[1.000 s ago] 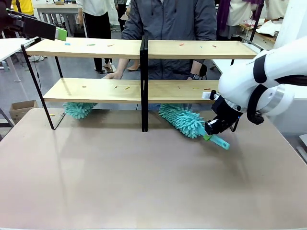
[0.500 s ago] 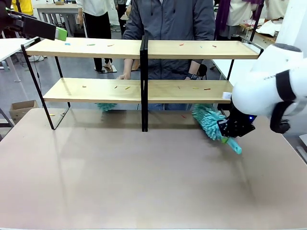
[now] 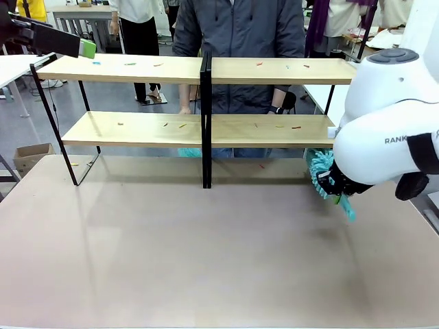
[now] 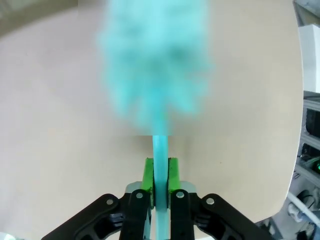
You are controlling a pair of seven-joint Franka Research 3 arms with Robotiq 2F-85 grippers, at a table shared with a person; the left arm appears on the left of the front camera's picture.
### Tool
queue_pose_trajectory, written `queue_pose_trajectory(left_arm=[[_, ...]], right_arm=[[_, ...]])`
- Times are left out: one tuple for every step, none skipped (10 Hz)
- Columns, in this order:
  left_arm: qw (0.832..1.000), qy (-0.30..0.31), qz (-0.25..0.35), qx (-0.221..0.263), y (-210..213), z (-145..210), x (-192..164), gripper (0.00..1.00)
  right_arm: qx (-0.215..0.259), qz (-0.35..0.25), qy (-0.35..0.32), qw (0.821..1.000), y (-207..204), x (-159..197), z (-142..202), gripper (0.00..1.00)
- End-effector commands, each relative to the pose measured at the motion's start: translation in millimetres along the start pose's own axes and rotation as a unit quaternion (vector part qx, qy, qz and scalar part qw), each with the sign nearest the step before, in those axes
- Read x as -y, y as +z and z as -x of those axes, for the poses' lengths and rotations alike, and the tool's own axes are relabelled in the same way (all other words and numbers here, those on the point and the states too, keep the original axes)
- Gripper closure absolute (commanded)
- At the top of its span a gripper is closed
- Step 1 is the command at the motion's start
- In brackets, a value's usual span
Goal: Clean the shelves.
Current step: Clean a randomly selected level of the Shelf with the Duster.
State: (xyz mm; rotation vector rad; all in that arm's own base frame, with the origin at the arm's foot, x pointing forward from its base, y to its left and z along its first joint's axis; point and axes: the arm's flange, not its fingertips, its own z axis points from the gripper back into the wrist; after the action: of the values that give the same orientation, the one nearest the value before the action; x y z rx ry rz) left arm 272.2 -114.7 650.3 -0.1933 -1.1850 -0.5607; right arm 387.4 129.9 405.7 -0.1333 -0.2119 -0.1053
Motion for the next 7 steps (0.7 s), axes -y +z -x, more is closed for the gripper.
queue_pose_trajectory(left_arm=[[1.0,0.002,0.001,0.002,-0.4,0.8,-0.4,0.0],[1.0,0.002,0.001,0.002,-0.4,0.8,-0.4,0.0],[1.0,0.002,0.001,0.002,-0.4,0.8,-0.4,0.0],[1.0,0.002,0.001,0.002,-0.4,0.8,-0.4,0.0],[1.0,0.002,0.001,0.002,-0.4,0.8,-0.4,0.0],[1.0,0.002,0.001,0.002,-0.4,0.8,-0.4,0.0],[1.0,0.002,0.001,0.002,-0.4,0.8,-0.4,0.0]], right_arm=[[0.031,0.014,0.018,0.999,-6.2,-6.3,4.9,0.88],[0.017,-0.017,0.039,0.999,-5.3,-8.7,7.6,0.88],[-0.002,-0.057,0.074,0.996,-1.4,-9.1,12.5,0.88],[-0.035,-0.098,0.103,0.989,8.4,-3.1,20.7,0.88],[-0.069,-0.127,0.12,0.982,24.2,10.4,33.9,0.88],[-0.109,-0.159,0.159,0.968,50.1,36.1,58.5,0.88],[-0.156,-0.162,0.182,0.957,74.3,67.6,85.1,0.88]])
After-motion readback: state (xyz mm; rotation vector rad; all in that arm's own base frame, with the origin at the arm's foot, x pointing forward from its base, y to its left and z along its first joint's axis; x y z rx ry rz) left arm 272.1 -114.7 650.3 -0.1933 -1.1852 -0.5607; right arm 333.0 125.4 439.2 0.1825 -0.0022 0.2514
